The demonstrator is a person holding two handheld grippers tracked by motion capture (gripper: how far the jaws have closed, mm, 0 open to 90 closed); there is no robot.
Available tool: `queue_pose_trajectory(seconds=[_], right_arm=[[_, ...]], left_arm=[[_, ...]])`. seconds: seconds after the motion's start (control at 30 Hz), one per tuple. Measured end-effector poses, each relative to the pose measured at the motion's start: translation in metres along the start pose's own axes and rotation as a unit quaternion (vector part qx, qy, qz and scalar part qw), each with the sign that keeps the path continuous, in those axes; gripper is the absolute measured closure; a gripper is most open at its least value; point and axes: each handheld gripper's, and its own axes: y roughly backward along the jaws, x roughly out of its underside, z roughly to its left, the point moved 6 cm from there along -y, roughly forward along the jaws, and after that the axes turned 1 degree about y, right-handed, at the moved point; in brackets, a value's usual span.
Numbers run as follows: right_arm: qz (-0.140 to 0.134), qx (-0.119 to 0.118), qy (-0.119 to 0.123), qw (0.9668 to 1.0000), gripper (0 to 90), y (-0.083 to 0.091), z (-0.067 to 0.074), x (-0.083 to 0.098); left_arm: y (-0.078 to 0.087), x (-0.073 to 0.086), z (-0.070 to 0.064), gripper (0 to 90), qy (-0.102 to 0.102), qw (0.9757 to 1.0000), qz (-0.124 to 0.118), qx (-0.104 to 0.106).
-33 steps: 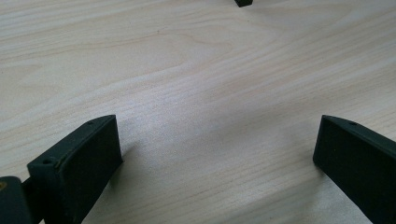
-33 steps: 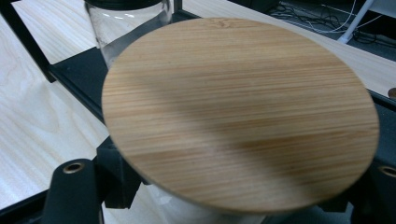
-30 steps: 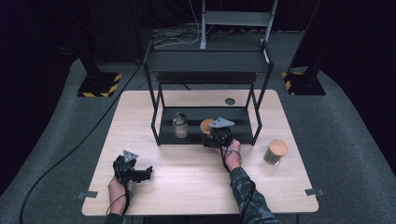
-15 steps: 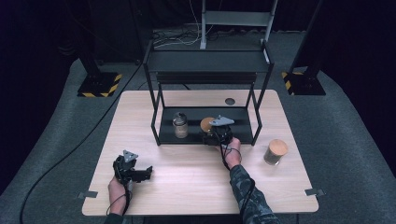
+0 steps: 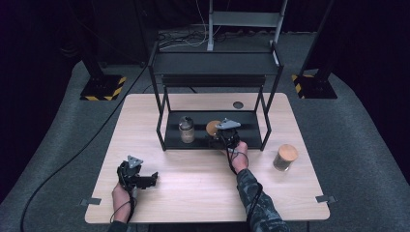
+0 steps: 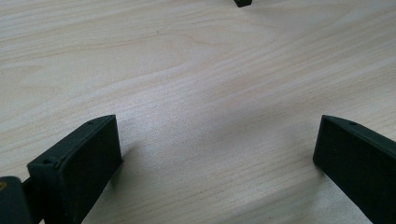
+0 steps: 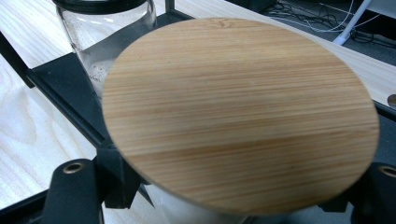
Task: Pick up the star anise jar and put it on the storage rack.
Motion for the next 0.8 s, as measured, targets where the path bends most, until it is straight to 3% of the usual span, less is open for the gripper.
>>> queue_pose_trajectory(seconds=[0.8], right_arm=[[0.0,-0.003,-0.004,1.0,24.9,-0.011,-0.002,-0.005]], left_arm=[[0.0,0.0,0.0,0.4,-0.001,1.0,0.0,0.0]])
